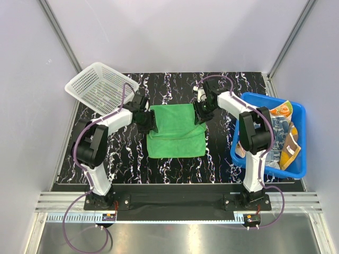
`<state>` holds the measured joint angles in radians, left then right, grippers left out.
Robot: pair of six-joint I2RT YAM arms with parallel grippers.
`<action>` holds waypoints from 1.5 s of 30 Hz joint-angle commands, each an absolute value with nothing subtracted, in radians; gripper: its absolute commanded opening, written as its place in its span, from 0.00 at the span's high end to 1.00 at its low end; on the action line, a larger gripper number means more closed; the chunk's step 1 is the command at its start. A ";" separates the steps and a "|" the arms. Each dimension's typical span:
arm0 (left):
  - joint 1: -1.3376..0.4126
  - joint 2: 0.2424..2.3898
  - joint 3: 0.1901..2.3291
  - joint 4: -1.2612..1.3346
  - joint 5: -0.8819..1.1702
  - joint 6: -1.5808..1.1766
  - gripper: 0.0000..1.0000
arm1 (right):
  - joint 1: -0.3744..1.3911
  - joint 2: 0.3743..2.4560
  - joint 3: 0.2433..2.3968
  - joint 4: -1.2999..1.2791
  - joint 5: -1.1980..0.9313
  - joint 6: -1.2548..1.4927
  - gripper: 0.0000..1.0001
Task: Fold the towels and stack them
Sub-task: Fold the towel
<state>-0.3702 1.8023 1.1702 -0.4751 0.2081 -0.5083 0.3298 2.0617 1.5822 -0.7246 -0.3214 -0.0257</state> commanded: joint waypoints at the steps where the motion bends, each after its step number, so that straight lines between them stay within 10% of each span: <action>1: -0.379 1.807 1.175 -0.463 0.198 -0.514 0.48 | 0.313 2.059 1.600 -0.732 -0.364 -0.035 0.62; 45: -0.413 1.723 1.127 -0.525 0.104 -0.497 0.64 | 0.304 2.010 1.525 -0.707 -0.382 -0.006 0.84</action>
